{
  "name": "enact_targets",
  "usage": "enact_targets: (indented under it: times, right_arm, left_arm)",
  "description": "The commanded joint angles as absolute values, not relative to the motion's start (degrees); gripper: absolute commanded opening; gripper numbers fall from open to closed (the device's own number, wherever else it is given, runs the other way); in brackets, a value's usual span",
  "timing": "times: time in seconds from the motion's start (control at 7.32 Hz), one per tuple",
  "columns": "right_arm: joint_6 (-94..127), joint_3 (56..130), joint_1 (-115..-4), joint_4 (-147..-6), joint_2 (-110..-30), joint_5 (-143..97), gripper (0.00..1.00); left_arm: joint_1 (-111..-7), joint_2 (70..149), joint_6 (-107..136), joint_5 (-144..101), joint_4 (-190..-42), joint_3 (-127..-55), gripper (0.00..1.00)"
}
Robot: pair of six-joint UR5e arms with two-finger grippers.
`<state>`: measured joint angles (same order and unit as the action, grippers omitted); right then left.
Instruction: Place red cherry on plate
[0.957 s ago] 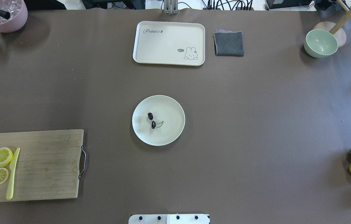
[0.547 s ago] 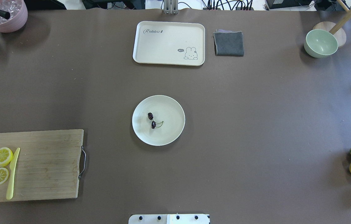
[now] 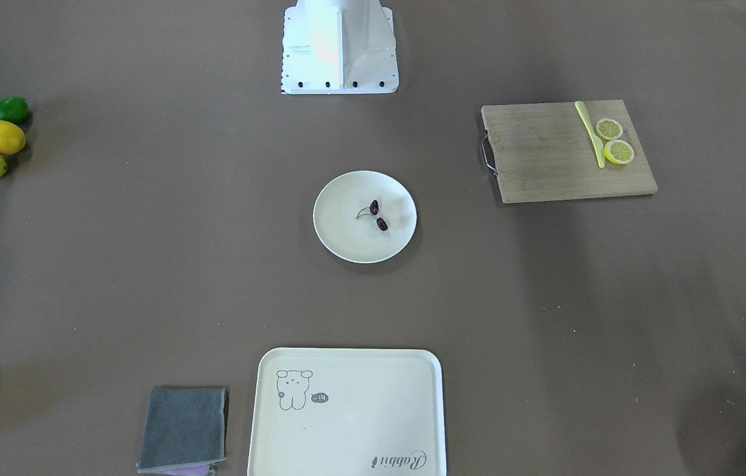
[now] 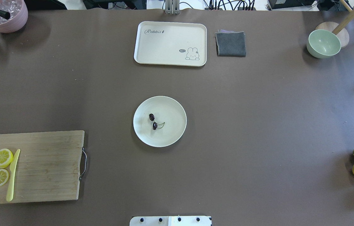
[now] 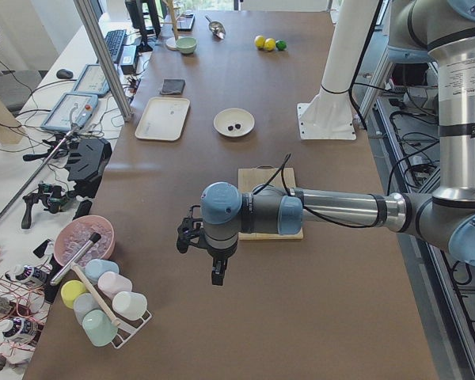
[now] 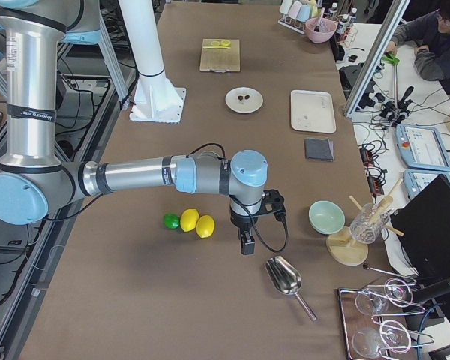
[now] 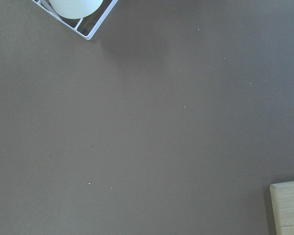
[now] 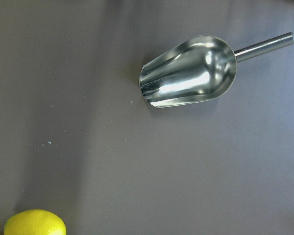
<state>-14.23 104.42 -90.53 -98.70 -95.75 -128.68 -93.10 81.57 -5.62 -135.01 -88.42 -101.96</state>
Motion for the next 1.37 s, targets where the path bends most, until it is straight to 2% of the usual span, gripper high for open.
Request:
enact_targets:
  times: [0.0,1.23]
  right_arm:
    - [-14.2,104.4,-90.5,-98.7,-95.9,-129.2,1.0]
    - [-14.2,104.4,-90.5,-98.7,-96.1,-129.3,1.0]
  left_arm:
    - [-93.2,81.6,-5.6,-135.0,-88.4,-102.0,0.98]
    - [-94.3,81.3,-5.6,-135.0,-88.3,-102.4,0.98]
